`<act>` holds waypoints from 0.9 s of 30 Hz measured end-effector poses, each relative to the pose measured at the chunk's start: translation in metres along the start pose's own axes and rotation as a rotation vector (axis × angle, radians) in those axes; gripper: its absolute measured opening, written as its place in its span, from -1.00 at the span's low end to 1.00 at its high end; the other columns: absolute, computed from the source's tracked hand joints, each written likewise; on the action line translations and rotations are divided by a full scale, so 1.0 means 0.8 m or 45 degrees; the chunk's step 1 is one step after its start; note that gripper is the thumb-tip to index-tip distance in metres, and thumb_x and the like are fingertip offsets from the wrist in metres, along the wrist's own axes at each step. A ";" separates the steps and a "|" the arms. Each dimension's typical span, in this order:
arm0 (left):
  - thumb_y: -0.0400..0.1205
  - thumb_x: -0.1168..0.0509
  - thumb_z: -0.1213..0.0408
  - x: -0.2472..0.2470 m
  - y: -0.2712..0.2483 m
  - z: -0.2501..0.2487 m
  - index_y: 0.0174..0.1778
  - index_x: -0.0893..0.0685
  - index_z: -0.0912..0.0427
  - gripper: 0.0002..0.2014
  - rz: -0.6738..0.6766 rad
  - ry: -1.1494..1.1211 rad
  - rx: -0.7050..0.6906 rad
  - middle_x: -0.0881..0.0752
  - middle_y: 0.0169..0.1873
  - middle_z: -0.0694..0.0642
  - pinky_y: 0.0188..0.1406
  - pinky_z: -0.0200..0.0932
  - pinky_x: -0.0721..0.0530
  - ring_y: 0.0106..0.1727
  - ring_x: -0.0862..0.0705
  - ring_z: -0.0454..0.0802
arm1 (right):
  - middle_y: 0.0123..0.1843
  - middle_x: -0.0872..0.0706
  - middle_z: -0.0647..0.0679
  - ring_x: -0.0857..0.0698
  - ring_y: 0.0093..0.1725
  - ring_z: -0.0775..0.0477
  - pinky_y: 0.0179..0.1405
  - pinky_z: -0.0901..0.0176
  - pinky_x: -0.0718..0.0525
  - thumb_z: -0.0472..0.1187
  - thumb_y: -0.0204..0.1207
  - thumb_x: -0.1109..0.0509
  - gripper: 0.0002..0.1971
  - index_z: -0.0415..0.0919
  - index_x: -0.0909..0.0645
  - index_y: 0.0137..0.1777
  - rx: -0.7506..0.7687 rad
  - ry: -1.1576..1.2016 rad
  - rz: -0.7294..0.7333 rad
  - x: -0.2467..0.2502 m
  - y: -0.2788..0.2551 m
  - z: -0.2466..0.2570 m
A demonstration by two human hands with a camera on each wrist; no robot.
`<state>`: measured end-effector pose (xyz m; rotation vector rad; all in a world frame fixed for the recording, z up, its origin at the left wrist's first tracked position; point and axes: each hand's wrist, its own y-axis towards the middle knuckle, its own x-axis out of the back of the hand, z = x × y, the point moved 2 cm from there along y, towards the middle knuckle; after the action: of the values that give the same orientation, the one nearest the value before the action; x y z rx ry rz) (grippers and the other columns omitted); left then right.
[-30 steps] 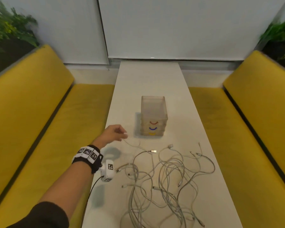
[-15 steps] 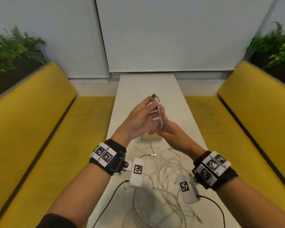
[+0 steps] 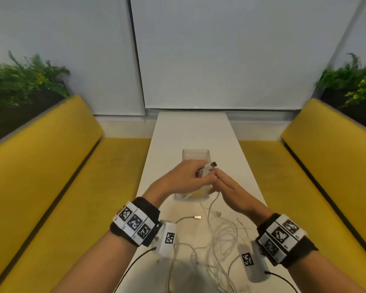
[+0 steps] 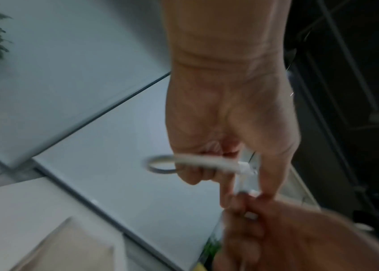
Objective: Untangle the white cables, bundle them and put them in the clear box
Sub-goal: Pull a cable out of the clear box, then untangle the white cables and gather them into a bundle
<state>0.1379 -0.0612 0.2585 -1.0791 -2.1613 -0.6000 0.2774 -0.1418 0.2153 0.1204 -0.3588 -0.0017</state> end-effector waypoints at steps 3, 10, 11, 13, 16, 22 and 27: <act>0.59 -0.35 -0.20 -0.010 0.004 0.021 -0.27 -0.71 0.01 -0.65 0.009 -0.076 0.089 -0.60 -0.46 -0.09 -0.36 -0.24 -0.40 -0.42 -0.51 -0.18 | -0.05 -0.65 0.03 -0.69 -0.03 0.10 0.07 0.10 -0.69 -0.20 0.76 -0.17 -0.89 -0.22 -0.40 0.17 0.044 0.113 -0.067 0.015 0.002 0.000; 0.73 -0.23 0.04 0.035 0.006 0.008 -0.39 -0.64 -0.03 -0.65 -0.450 -0.691 -0.062 -0.51 -0.50 -0.16 -0.38 -0.23 -0.38 -0.47 -0.41 -0.21 | -0.26 -0.63 0.12 -0.55 -0.26 0.08 -0.06 -0.06 -0.61 -0.20 0.77 -0.18 -0.83 -0.30 -0.50 0.02 -0.051 0.069 -0.027 0.019 -0.011 -0.025; 0.75 -0.21 0.06 0.052 0.005 0.005 -0.36 -0.62 -0.02 -0.66 -0.622 -0.850 -0.061 -0.48 -0.47 -0.10 -0.41 -0.24 -0.34 -0.48 -0.37 -0.21 | -0.26 -0.61 0.07 -0.56 -0.26 0.06 -0.06 -0.13 -0.61 -0.16 0.78 -0.17 -0.75 -0.27 -0.55 -0.07 -0.082 0.009 -0.013 0.020 -0.016 -0.041; 0.79 -0.19 0.12 0.091 0.001 0.002 -0.29 -0.59 0.06 -0.68 -0.940 -0.975 -0.052 -0.39 -0.43 0.05 -0.43 -0.23 -0.30 -0.48 -0.31 -0.17 | -0.27 -0.64 -0.02 -0.64 -0.24 0.01 0.03 -0.30 -0.63 -0.07 0.78 -0.14 -0.65 -0.24 -0.57 -0.15 -0.170 -0.100 0.032 0.022 -0.029 -0.076; 0.72 -0.29 0.02 0.123 0.000 0.009 -0.27 -0.68 0.12 -0.68 -1.130 -0.666 0.043 -0.41 -0.37 0.19 -0.35 -0.11 -0.36 -0.42 -0.33 -0.10 | -0.26 -0.68 -0.09 -0.73 -0.18 -0.06 0.17 -0.40 -0.61 0.04 0.76 -0.08 -0.59 -0.26 -0.52 -0.14 -0.289 -0.111 0.054 0.023 -0.041 -0.105; 0.67 -0.34 0.05 0.106 0.000 0.034 -0.26 -0.75 0.20 -0.69 -1.051 -0.369 0.148 -0.49 -0.45 0.19 -0.38 -0.15 -0.37 -0.46 -0.36 -0.09 | -0.38 -0.59 -0.07 -0.70 -0.31 -0.03 -0.11 0.15 -0.62 0.28 0.67 0.12 -0.39 -0.21 -0.44 -0.28 -0.321 -0.095 0.119 0.019 -0.040 -0.058; 0.59 -0.31 -0.16 0.103 -0.006 0.047 -0.29 -0.61 0.17 -0.58 -0.939 -0.520 0.257 -0.47 -0.56 -0.09 -0.42 -0.13 -0.39 -0.47 -0.38 -0.10 | -0.13 -0.83 0.03 -0.77 -0.01 0.03 0.29 0.07 -0.59 0.32 0.71 0.25 -0.15 -0.14 -0.83 -0.16 -0.714 -0.564 0.716 0.011 -0.059 -0.074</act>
<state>0.0838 0.0037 0.2910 -0.2765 -2.9164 -0.4769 0.3074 -0.1817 0.1578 -0.5475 -0.8108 0.4297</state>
